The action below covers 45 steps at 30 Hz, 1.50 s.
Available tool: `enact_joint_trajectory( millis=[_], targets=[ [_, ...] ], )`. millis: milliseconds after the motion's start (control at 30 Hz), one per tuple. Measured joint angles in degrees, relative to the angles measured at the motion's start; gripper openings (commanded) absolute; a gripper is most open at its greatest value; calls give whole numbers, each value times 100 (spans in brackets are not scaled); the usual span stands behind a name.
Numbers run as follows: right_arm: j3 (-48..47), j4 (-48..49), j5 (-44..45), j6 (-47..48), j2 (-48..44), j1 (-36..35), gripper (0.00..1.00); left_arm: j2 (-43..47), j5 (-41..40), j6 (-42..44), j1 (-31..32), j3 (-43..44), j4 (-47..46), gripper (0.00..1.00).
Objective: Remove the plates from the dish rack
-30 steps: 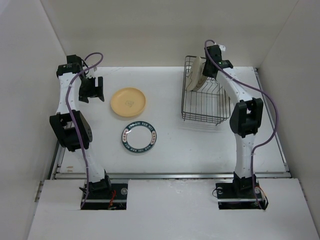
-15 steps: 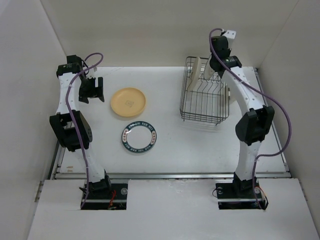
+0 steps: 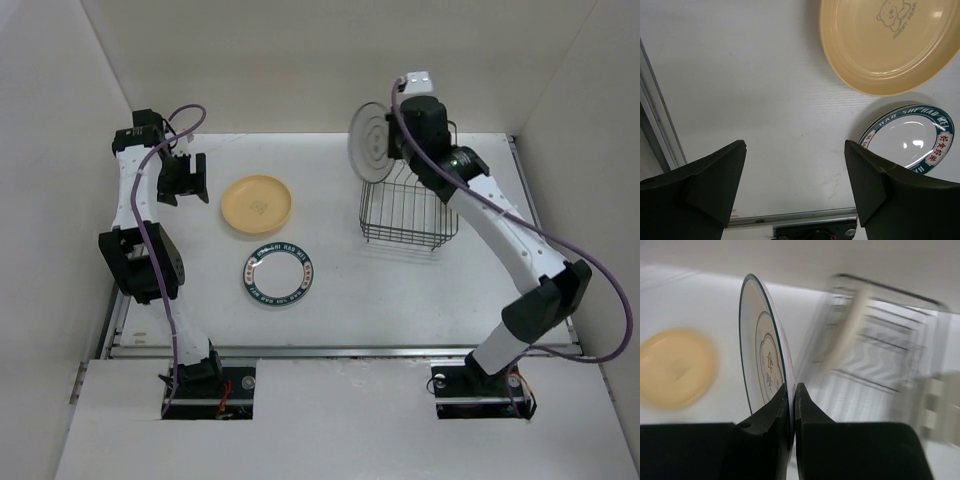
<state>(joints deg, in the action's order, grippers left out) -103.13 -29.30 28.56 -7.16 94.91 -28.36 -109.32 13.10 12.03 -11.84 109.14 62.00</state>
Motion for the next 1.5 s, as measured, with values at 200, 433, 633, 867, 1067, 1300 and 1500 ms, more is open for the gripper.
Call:
enact_joint_trajectory(
  millis=[200,433,633,867,1067,1300,1500],
  targets=[
    [632,356,-3233,245,48,-1113,0,2,59,-37,0,0,0,77],
    [715,146,-5056,299,1904,-1497,28,2,28,-35,0,0,4,77],
    [120,-470,-4426,234,2863,-1620,64,2,9,-31,0,0,2,77],
    [-179,-708,-2822,157,2806,-2041,70,44,-22,-4,0,0,2,77],
    [-212,-881,-1497,-588,2223,-1937,80,57,-63,0,0,0,2,77],
    [-1821,-1021,17,-1591,1545,-291,91,111,-107,13,0,-2,0,77],
    [-3517,-1235,828,-1871,2472,507,95,264,-107,13,0,-192,-31,77]
  ],
)
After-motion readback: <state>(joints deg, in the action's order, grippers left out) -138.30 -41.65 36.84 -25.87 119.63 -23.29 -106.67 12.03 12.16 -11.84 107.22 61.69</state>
